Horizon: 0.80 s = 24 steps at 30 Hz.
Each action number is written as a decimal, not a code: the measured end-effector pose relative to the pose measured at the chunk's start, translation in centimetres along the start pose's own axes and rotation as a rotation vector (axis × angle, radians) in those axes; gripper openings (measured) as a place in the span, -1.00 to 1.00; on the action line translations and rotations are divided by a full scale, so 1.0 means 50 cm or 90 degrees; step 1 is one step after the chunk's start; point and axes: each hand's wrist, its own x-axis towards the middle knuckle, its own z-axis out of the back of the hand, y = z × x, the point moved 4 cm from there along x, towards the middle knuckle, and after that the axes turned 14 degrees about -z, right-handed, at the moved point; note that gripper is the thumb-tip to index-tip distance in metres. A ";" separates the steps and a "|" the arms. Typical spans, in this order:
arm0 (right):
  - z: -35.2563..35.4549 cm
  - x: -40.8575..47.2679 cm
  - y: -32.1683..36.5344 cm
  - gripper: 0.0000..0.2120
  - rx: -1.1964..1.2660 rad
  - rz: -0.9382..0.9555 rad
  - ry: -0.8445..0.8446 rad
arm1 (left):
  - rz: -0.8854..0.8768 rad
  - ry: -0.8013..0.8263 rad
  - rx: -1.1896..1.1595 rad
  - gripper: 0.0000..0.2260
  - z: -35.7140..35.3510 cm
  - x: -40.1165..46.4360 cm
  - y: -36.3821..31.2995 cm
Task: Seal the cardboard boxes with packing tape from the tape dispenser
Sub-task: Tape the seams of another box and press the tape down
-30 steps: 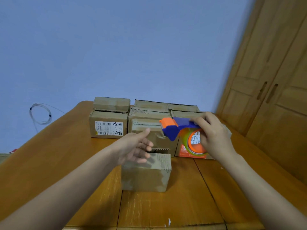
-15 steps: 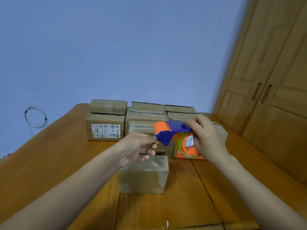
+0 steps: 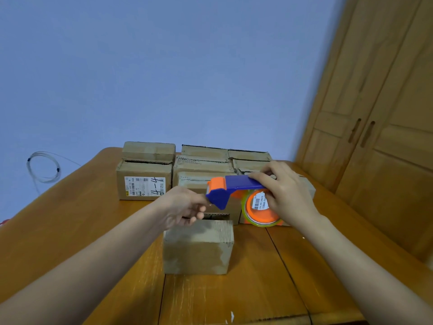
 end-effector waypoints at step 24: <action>-0.042 -0.019 -0.019 -0.10 0.009 -0.011 0.042 | -0.105 -0.023 -0.001 -0.85 0.012 -0.001 -0.004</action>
